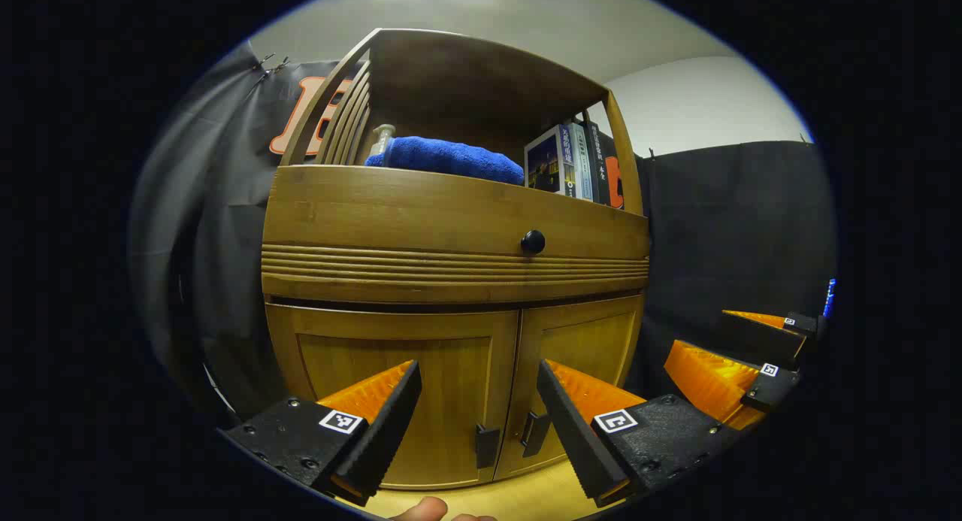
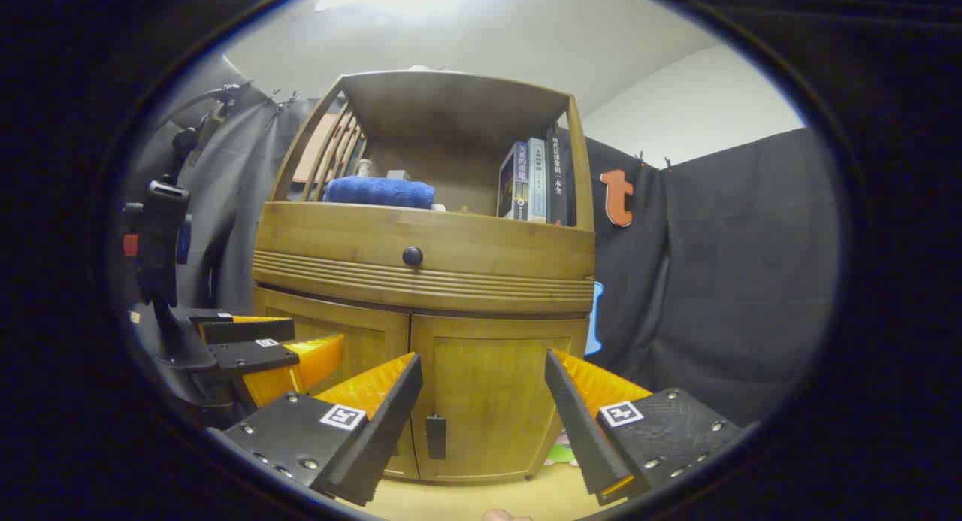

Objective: Open the right door of the double-door shoe cabinet with the right hand, and open the left door with the left hand.

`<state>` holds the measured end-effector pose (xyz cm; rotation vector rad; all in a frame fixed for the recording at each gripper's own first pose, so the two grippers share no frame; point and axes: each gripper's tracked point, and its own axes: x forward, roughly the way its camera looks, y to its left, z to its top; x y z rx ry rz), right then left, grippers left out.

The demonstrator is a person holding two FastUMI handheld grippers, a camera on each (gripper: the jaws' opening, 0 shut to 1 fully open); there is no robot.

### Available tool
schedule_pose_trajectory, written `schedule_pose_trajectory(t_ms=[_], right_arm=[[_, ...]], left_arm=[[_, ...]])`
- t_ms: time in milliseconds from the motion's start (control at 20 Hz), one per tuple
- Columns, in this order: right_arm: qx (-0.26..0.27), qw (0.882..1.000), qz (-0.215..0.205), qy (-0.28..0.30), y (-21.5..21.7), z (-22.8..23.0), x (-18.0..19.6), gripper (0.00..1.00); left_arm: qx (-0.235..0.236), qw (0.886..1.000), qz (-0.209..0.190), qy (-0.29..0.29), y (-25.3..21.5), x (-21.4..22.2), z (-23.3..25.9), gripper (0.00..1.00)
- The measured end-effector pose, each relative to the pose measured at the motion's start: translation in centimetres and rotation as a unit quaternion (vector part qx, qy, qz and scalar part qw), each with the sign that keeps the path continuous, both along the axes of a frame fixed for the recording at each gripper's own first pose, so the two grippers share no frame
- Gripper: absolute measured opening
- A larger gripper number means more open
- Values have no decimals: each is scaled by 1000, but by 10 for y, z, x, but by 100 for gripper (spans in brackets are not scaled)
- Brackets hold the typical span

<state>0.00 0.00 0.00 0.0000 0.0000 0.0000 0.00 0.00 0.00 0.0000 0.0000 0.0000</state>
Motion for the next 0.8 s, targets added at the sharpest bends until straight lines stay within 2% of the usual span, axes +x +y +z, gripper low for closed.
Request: schedule_pose_trajectory(t_ms=[250,800], right_arm=[[6,1000,14,6,6,-3,0,99],[1,999,29,14,16,-4,6,98]], left_arm=[[-1,1000,16,-5,11,0,2,96],[-6,1000,16,-1,18,5,-4,96]])
